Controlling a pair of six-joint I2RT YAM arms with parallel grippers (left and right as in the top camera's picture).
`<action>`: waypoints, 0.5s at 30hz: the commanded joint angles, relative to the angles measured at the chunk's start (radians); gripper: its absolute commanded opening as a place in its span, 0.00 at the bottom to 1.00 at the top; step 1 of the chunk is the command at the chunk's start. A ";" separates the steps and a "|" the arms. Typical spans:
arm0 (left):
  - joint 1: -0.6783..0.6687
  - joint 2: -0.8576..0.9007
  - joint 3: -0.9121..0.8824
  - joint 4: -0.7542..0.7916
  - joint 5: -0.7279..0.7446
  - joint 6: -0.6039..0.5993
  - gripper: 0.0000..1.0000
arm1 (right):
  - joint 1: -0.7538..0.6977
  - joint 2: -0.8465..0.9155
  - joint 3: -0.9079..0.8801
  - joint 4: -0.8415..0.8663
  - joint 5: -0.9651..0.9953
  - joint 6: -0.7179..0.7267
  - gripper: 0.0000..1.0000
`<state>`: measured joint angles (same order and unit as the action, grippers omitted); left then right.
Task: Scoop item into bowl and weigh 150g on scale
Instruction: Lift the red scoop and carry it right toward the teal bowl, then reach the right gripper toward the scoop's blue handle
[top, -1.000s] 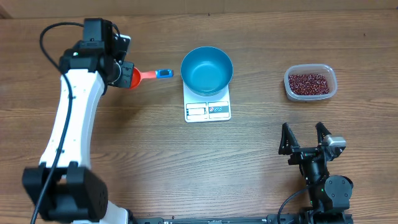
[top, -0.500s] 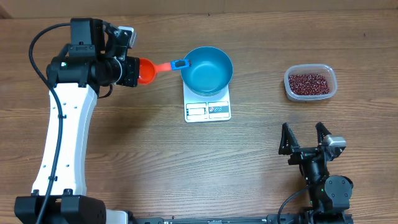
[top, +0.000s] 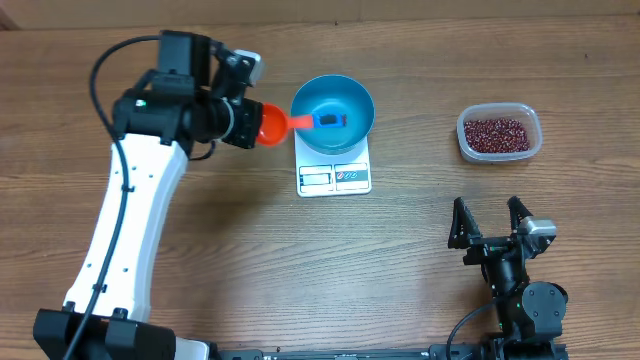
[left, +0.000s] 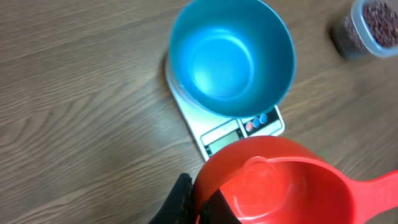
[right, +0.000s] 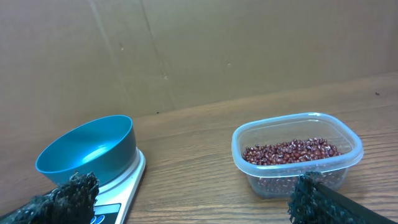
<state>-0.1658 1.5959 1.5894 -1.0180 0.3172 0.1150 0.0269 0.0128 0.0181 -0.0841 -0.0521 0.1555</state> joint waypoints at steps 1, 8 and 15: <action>-0.054 -0.014 0.017 0.001 -0.021 0.077 0.04 | 0.006 -0.011 -0.010 0.003 0.007 -0.007 1.00; -0.134 -0.014 0.017 -0.007 -0.017 0.126 0.04 | 0.006 -0.011 -0.010 0.003 0.007 -0.007 1.00; -0.190 -0.014 0.017 -0.054 -0.017 0.253 0.04 | 0.006 -0.011 -0.010 0.003 0.006 -0.002 1.00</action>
<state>-0.3355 1.5959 1.5894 -1.0554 0.3027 0.2668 0.0269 0.0128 0.0181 -0.0841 -0.0513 0.1555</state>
